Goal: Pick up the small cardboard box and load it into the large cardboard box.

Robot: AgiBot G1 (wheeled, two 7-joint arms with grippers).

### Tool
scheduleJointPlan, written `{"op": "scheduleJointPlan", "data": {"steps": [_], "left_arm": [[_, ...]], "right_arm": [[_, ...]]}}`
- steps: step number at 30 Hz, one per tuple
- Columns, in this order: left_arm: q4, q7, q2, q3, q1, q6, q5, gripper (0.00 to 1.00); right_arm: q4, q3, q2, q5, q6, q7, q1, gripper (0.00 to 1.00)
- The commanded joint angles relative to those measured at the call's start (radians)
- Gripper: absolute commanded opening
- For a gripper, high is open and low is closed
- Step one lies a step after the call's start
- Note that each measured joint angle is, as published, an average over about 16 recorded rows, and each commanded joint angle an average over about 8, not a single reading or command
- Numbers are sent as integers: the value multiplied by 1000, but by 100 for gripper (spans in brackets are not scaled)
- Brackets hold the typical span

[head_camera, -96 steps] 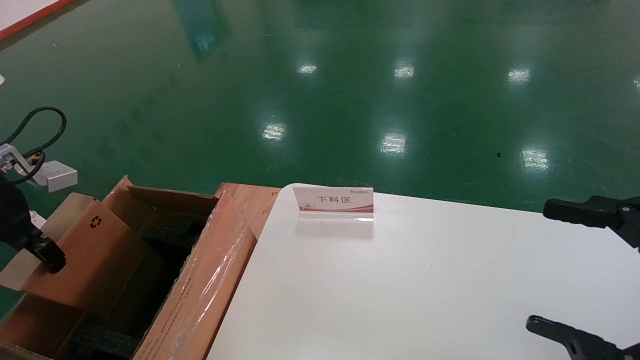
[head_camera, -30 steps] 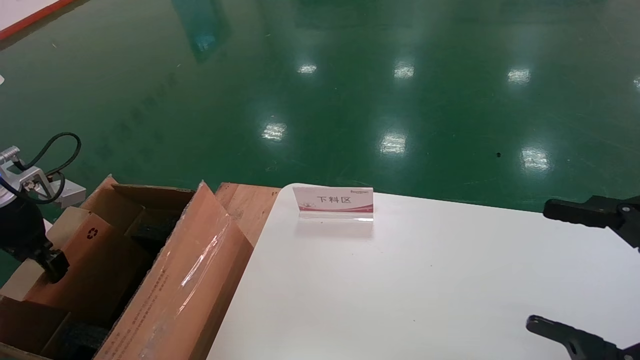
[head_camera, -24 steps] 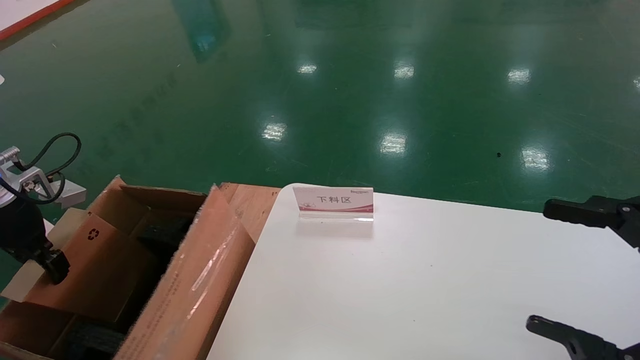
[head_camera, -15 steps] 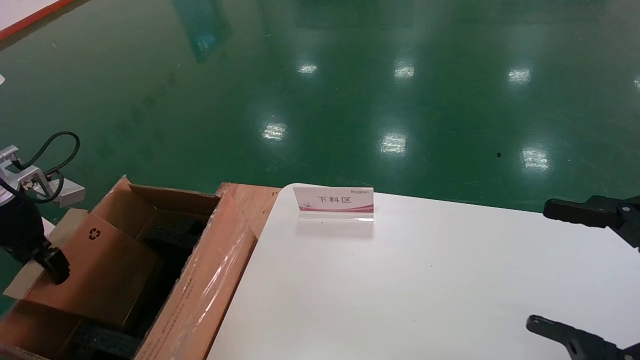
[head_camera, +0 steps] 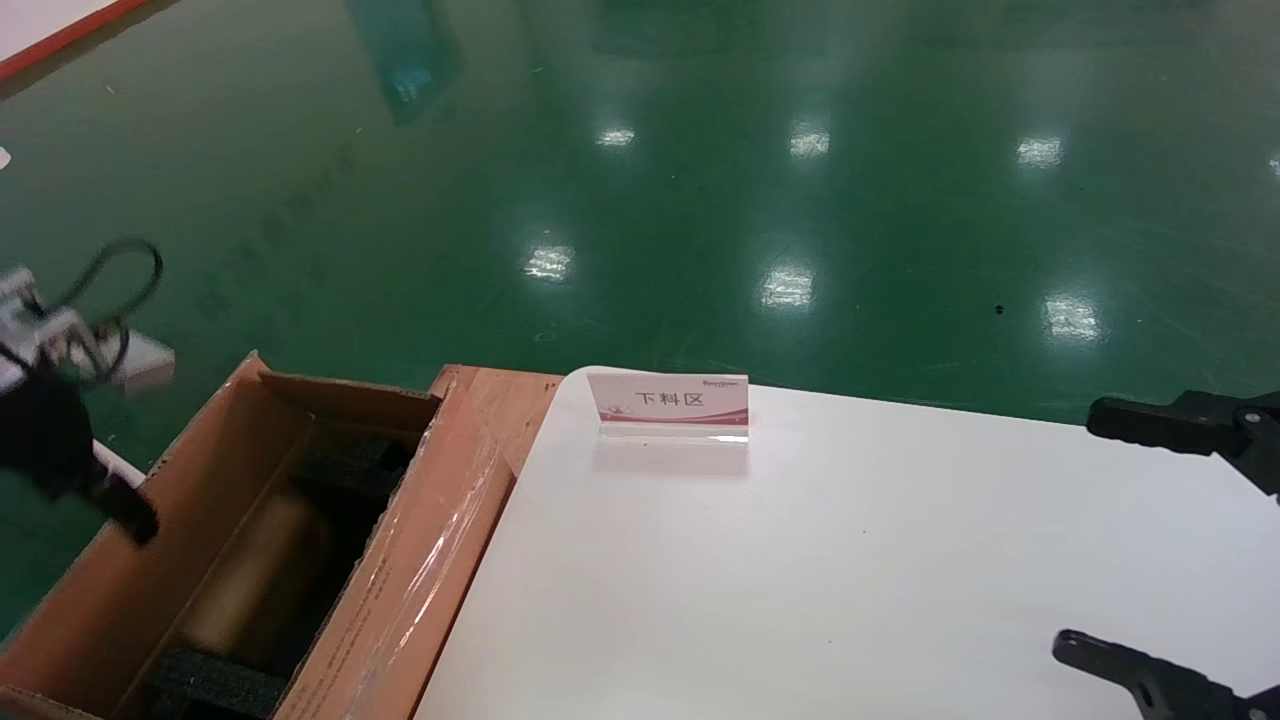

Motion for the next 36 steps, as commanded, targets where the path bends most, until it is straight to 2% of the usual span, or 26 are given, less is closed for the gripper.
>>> {"op": "scheduleJointPlan", "data": {"steps": [1,9,17,22,30,33,36], "left_arm": [[-4,16,0,-6,-26,-6,-3,100],[-187,81,-67,-42,-224,-57,-19,100],[-485,154,-232,-106,-473,-105,-65,100],[-622,160,-310,-125,-567,-121,-70,100],[-687,155,-333,-155,-586,-127,-62,100],[-696,171,-330,-218,-538,-119,-65,100],[-707,196,-323,-318,-459,-105,-72,100]], "right_arm": [[0,0,0,0,0,0,0,100],[0,-1,0,0,0,0,0,100],[0,-1,0,1,0,-1,0,100],[-1,-1,0,1,0,-1,0,100],[-1,-1,0,1,0,-1,0,100],[-1,-1,0,1,0,-1,0,100],[-1,-2,0,1,0,-1,1,100]]}}
